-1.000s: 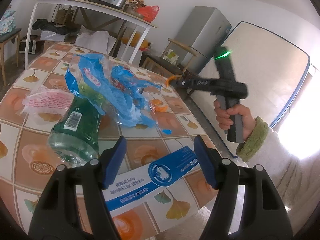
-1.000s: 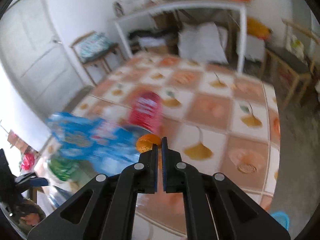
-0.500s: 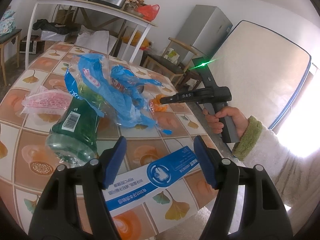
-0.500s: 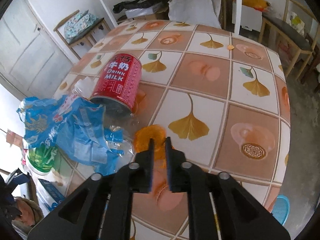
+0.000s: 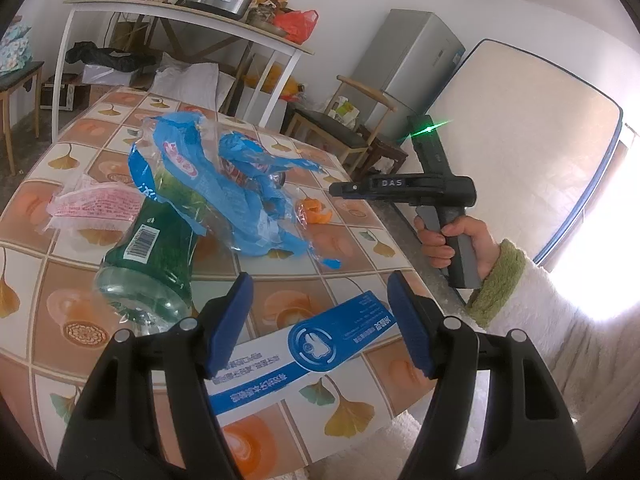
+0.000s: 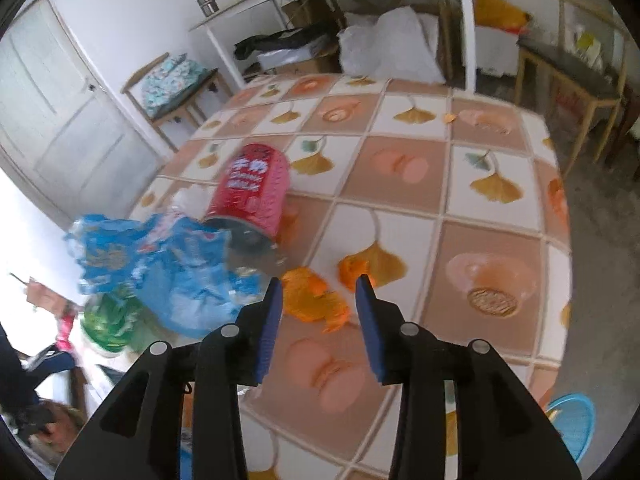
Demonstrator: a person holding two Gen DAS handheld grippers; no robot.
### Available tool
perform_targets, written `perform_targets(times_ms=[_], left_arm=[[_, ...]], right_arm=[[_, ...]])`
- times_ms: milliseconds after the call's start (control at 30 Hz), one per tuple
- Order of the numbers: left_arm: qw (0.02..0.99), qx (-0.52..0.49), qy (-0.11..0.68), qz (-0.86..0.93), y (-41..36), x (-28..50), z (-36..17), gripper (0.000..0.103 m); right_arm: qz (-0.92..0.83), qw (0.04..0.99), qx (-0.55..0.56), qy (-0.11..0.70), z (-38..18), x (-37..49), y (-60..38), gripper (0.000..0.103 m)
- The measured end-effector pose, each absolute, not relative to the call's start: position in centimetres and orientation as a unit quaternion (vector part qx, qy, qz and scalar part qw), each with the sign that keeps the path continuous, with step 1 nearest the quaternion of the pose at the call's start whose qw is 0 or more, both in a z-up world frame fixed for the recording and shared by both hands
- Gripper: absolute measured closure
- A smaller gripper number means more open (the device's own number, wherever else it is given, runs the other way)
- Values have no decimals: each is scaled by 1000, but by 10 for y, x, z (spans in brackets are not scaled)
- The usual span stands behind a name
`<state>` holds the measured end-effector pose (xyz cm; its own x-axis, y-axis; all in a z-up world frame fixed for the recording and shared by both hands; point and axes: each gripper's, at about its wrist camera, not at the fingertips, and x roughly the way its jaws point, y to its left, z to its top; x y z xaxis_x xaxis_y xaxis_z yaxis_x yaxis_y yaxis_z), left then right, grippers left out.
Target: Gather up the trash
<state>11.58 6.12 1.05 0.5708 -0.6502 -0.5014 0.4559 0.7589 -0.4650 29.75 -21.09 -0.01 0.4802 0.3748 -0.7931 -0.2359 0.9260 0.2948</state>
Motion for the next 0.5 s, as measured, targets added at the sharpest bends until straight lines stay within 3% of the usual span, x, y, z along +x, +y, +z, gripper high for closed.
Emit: perform_targets(times_ms=[367, 433, 500], left_arm=[[872, -134, 345, -320, 54, 116, 13, 37], [872, -134, 346, -319, 54, 116, 12, 37], [871, -135, 348, -318, 54, 116, 12, 37]], right_arm=[[162, 839, 19, 519, -35, 336, -201, 68], [162, 837, 23, 523, -38, 338, -203, 83], [161, 836, 32, 524, -40, 338, -206, 88]])
